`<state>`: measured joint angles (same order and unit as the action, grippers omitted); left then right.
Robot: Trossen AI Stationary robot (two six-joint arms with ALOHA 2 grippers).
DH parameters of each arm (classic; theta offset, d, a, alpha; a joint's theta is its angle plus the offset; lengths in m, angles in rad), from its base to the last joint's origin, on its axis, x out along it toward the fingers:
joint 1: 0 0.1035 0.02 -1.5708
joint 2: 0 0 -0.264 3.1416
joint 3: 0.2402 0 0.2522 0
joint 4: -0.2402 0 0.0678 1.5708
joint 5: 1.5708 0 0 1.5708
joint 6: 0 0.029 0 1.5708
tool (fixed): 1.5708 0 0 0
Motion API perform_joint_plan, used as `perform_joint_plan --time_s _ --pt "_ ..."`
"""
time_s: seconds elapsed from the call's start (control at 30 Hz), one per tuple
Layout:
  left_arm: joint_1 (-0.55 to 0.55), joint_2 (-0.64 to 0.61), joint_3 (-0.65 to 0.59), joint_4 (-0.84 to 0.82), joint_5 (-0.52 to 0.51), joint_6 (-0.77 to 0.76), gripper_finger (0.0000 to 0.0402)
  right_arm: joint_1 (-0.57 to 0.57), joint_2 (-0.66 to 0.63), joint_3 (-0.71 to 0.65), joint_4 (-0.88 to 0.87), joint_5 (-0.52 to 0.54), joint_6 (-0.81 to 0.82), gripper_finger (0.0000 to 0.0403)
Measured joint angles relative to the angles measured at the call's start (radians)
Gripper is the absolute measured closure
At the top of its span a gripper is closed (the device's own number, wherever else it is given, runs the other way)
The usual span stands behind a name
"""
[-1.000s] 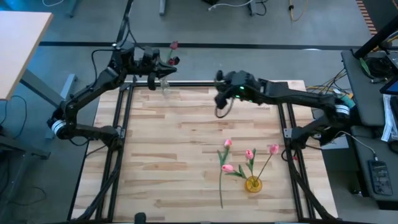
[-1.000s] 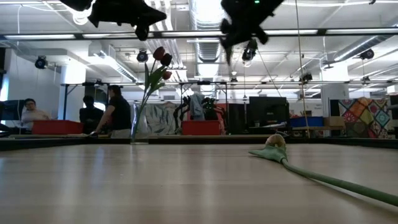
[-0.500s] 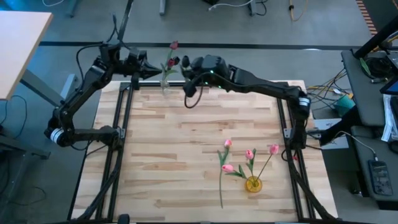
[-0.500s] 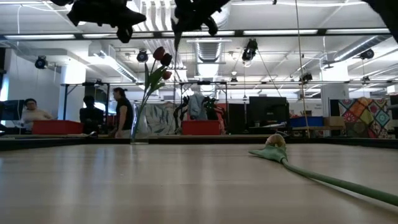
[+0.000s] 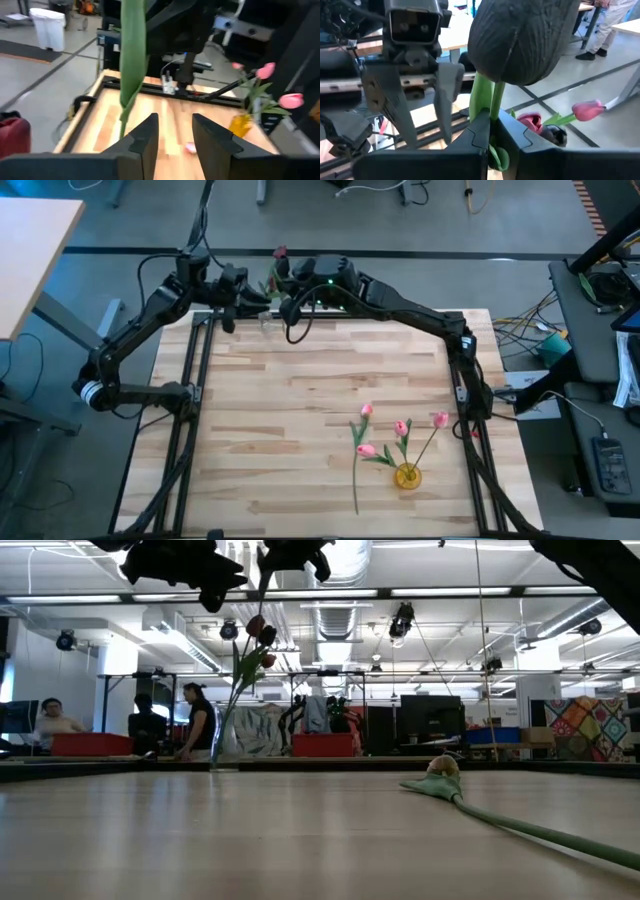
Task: Sort flowers into vase by color
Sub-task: Put the black flower into the transparent flower vase
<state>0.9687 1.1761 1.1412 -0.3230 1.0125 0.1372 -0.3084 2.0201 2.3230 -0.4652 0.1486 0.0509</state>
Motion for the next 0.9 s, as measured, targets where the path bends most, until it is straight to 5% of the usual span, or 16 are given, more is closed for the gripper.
perform_joint_plan --time_s 0.23,0.7,0.9 --pt "-0.023 0.027 0.0 0.077 -0.111 -0.034 0.029 0.0 -0.001 0.005 0.008 0.0 0.008 0.0391" --pt "-0.057 0.091 0.003 0.198 -0.113 -0.129 0.0291 0.003 -0.004 0.005 0.035 -0.024 0.027 0.0391" --pt "-0.057 0.085 0.003 0.233 -0.112 -0.127 0.0337 0.003 -0.004 0.005 0.035 -0.023 0.027 0.039"
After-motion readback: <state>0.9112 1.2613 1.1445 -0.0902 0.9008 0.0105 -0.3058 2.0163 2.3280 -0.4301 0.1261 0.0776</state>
